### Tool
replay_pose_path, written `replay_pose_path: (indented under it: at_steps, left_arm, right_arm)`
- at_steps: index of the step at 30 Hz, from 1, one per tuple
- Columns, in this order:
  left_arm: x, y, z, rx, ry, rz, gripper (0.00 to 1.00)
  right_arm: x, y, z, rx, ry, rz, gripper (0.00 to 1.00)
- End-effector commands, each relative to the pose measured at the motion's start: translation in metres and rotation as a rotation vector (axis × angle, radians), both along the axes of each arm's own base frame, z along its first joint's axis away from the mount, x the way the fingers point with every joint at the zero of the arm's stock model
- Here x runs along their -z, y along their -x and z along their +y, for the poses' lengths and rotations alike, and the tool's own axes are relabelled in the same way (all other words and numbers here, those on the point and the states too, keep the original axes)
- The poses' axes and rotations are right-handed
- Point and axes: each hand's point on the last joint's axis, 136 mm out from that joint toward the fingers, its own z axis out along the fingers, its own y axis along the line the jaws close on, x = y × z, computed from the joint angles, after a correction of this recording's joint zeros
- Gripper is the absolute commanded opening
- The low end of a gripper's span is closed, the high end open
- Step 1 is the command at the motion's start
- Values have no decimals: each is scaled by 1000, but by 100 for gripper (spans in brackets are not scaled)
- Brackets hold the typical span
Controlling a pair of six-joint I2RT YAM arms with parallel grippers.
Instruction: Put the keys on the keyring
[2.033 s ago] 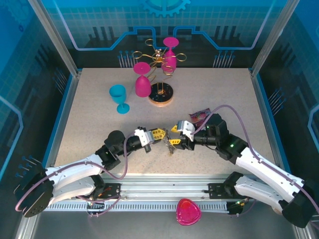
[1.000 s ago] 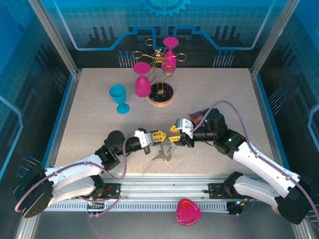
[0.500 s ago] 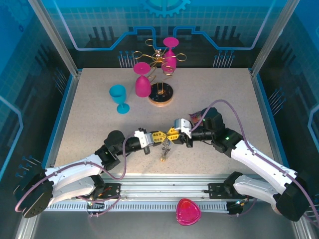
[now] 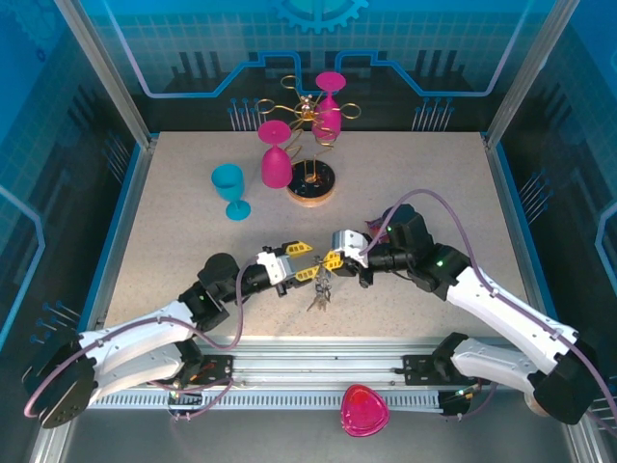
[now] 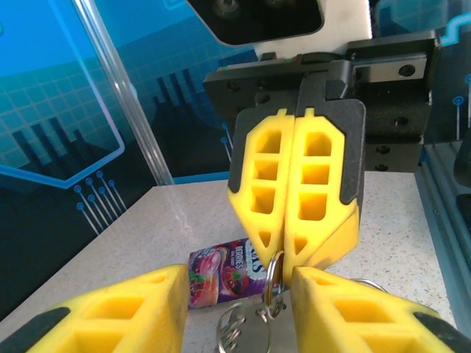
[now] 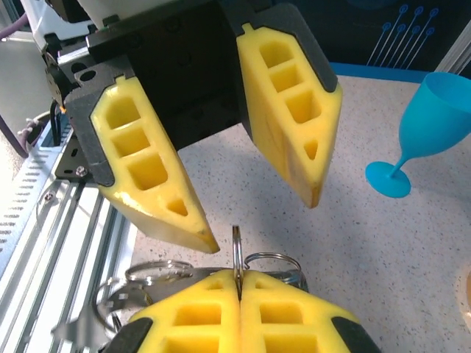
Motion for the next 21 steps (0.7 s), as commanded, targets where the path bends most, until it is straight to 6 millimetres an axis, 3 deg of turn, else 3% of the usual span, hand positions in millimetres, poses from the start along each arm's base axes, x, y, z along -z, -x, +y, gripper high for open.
replay_pose_path:
  at_steps: [1,11,21]
  left_arm:
    - [7,-5,8,-52,-79,-12,41]
    - [19,0,12,-37,-195,15,34]
    - [23,-1,7,-14,-211,26,22]
  right_arm:
    - [-3,-2,-3,8,95,-55,0]
    - [7,-5,4,-9,300,-127,0]
    - [1,-2,23,-57,342,-170,0]
